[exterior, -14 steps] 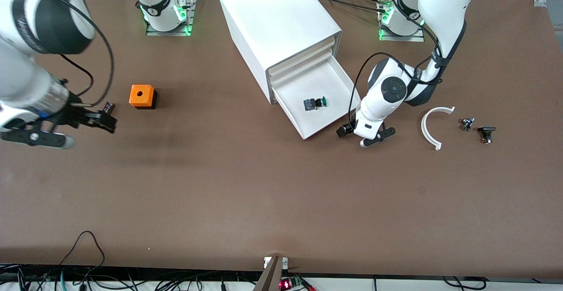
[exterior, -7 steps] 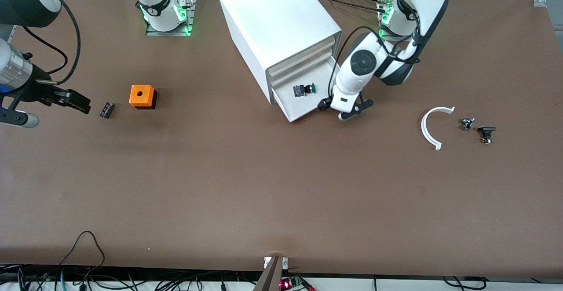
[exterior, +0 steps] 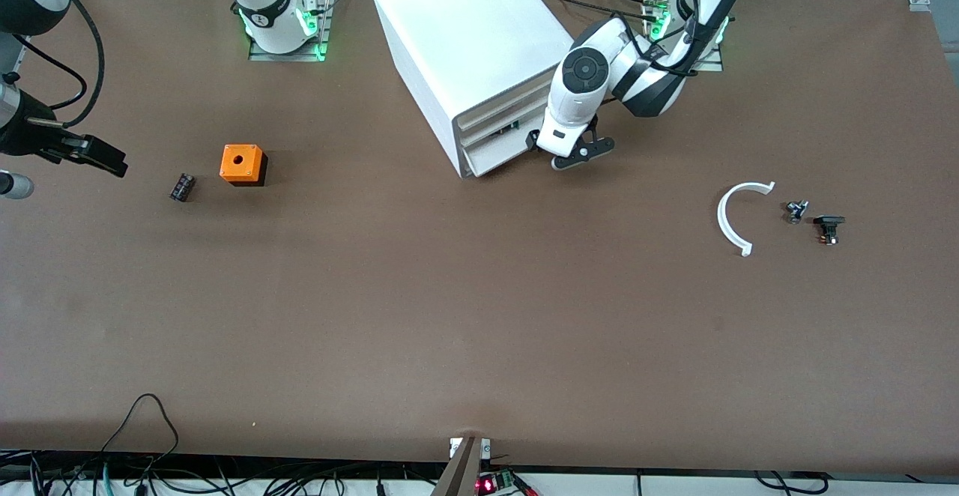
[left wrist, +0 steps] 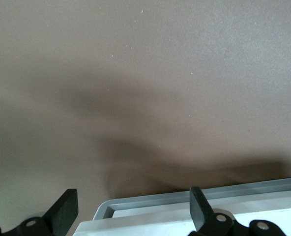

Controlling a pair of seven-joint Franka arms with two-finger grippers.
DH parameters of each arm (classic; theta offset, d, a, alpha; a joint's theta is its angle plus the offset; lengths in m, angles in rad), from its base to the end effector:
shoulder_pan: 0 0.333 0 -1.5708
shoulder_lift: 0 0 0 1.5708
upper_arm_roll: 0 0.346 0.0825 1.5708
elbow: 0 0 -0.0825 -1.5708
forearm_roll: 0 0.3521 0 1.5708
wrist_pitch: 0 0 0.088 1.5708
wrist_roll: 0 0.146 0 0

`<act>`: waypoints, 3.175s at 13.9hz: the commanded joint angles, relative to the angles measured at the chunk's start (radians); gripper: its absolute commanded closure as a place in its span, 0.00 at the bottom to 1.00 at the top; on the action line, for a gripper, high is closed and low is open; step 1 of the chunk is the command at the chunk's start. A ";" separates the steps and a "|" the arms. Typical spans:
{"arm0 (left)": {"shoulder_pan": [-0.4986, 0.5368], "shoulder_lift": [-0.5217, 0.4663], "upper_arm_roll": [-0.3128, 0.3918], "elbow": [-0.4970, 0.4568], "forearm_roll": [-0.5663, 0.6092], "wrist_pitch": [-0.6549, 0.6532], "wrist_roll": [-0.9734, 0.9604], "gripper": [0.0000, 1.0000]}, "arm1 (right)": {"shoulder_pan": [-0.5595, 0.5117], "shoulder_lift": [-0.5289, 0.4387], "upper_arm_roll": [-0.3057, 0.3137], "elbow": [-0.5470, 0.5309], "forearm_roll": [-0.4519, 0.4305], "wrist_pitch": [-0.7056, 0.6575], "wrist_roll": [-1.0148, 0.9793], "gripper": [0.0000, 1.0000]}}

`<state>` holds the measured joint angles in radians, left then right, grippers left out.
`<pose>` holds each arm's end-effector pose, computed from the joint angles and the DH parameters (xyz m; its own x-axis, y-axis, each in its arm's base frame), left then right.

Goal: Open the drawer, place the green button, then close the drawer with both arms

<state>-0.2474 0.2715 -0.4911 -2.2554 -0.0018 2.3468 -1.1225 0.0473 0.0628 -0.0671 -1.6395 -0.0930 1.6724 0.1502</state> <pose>0.3729 -0.3415 0.2609 0.9068 0.3816 -0.1790 0.3736 -0.9243 -0.0778 0.5472 -0.0225 0.5609 0.9871 -0.1592 -0.0155 -0.1569 -0.9826 0.0997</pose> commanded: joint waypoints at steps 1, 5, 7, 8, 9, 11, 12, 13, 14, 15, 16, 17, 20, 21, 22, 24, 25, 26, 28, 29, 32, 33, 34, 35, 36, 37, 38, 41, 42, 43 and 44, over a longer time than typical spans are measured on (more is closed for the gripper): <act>0.003 -0.017 -0.004 -0.018 0.002 -0.001 -0.003 0.00 | 0.008 -0.099 -0.019 -0.126 0.016 0.075 -0.134 0.00; -0.012 -0.008 -0.041 -0.020 -0.101 0.003 -0.005 0.00 | 0.010 -0.124 -0.022 -0.154 0.016 0.064 -0.149 0.00; -0.013 -0.006 -0.046 -0.020 -0.104 0.003 -0.005 0.00 | 0.008 -0.144 -0.028 -0.181 0.018 0.067 -0.149 0.00; -0.013 -0.005 -0.044 -0.020 -0.102 0.003 -0.003 0.00 | 0.009 -0.150 -0.028 -0.186 0.027 0.067 -0.149 0.00; -0.009 -0.005 -0.044 -0.018 -0.104 0.005 -0.002 0.00 | 0.010 -0.150 -0.028 -0.184 0.039 0.067 -0.149 0.00; 0.009 -0.011 -0.038 -0.006 -0.104 0.005 -0.002 0.00 | 0.008 -0.146 -0.031 -0.186 0.080 0.072 -0.152 0.00; 0.011 -0.011 -0.038 -0.006 -0.106 0.005 -0.002 0.00 | 0.008 -0.146 -0.034 -0.184 0.082 0.078 -0.152 0.00; 0.011 -0.009 -0.040 -0.007 -0.106 0.005 -0.003 0.00 | 0.009 -0.144 -0.034 -0.181 0.079 0.078 -0.153 0.00; 0.007 -0.008 -0.044 -0.009 -0.106 0.005 -0.003 0.00 | 0.010 -0.144 -0.034 -0.180 0.076 0.067 -0.153 0.00; 0.002 -0.009 -0.047 -0.010 -0.106 0.003 -0.016 0.00 | 0.010 -0.146 -0.034 -0.175 0.072 0.063 -0.156 0.00; 0.002 -0.015 -0.053 -0.009 -0.106 0.003 -0.017 0.00 | 0.008 -0.143 -0.034 -0.175 0.073 0.058 -0.158 0.00; 0.010 -0.023 -0.052 -0.004 -0.106 0.003 -0.010 0.00 | 0.005 -0.138 -0.036 -0.163 0.076 0.058 -0.156 0.00; 0.136 -0.054 -0.029 0.103 -0.092 -0.004 0.001 0.00 | 0.005 -0.132 -0.034 -0.151 0.073 0.064 -0.139 0.00; 0.190 -0.067 -0.012 0.146 -0.093 -0.018 0.013 0.00 | 0.003 -0.132 -0.034 -0.151 0.076 0.066 -0.139 0.00; 0.218 -0.089 0.003 0.177 -0.093 -0.058 0.062 0.00 | 0.003 -0.132 -0.034 -0.151 0.076 0.060 -0.139 0.00; 0.238 -0.136 0.083 0.282 -0.092 -0.229 0.262 0.00 | 0.003 -0.132 -0.034 -0.151 0.075 0.058 -0.156 0.00; 0.243 -0.170 0.130 0.333 -0.093 -0.332 0.377 0.00 | 0.003 -0.132 -0.034 -0.151 0.075 0.056 -0.156 0.00; 0.250 -0.207 0.184 0.379 -0.093 -0.427 0.482 0.00 | 0.003 -0.132 -0.034 -0.151 0.075 0.056 -0.156 0.00; 0.253 -0.283 0.273 0.439 -0.092 -0.585 0.674 0.00 | 0.003 -0.133 -0.036 -0.151 0.075 0.055 -0.156 0.00; 0.253 -0.317 0.317 0.454 -0.089 -0.644 0.754 0.00 | 0.003 -0.133 -0.034 -0.151 0.075 0.055 -0.155 0.00; 0.252 -0.339 0.348 0.537 -0.018 -0.771 0.807 0.00 | 0.000 -0.133 -0.036 -0.152 0.075 0.055 -0.156 0.00; 0.252 -0.330 0.345 0.572 0.006 -0.790 0.808 0.00 | 0.000 -0.133 -0.036 -0.152 0.075 0.055 -0.156 0.00; 0.250 -0.327 0.344 0.580 0.016 -0.790 0.811 0.00 | 0.000 -0.133 -0.036 -0.152 0.075 0.053 -0.156 0.00; 0.252 -0.325 0.344 0.579 0.016 -0.788 0.811 0.00 | 0.000 -0.133 -0.036 -0.152 0.075 0.052 -0.156 0.00; 0.250 -0.322 0.344 0.579 0.016 -0.790 0.811 0.00 | 0.000 -0.133 -0.036 -0.152 0.075 0.043 -0.156 0.00; 0.250 -0.319 0.344 0.580 0.019 -0.788 0.813 0.00 | 0.000 -0.133 -0.036 -0.152 0.075 0.040 -0.156 0.00; 0.252 -0.318 0.347 0.580 0.020 -0.785 0.834 0.00 | 0.000 -0.133 -0.036 -0.152 0.075 0.041 -0.156 0.00; 0.307 -0.305 0.353 0.585 0.019 -0.778 0.989 0.00 | 0.000 -0.133 -0.036 -0.152 0.075 0.044 -0.156 0.00; 0.313 -0.301 0.353 0.585 0.017 -0.770 0.995 0.00 | 0.000 -0.133 -0.036 -0.152 0.073 0.049 -0.156 0.00; 0.313 -0.298 0.353 0.586 0.017 -0.767 0.995 0.00 | 0.000 -0.133 -0.036 -0.152 0.072 0.055 -0.156 0.00; 0.313 -0.298 0.353 0.586 0.017 -0.767 0.995 0.00 | 0.000 -0.132 -0.036 -0.152 0.070 0.058 -0.156 0.00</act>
<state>0.0614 -0.0459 -0.1331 -1.7029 -0.0047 1.5865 -0.1582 0.0467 -0.0585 -0.0967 -1.7917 -0.0352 1.7286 0.0149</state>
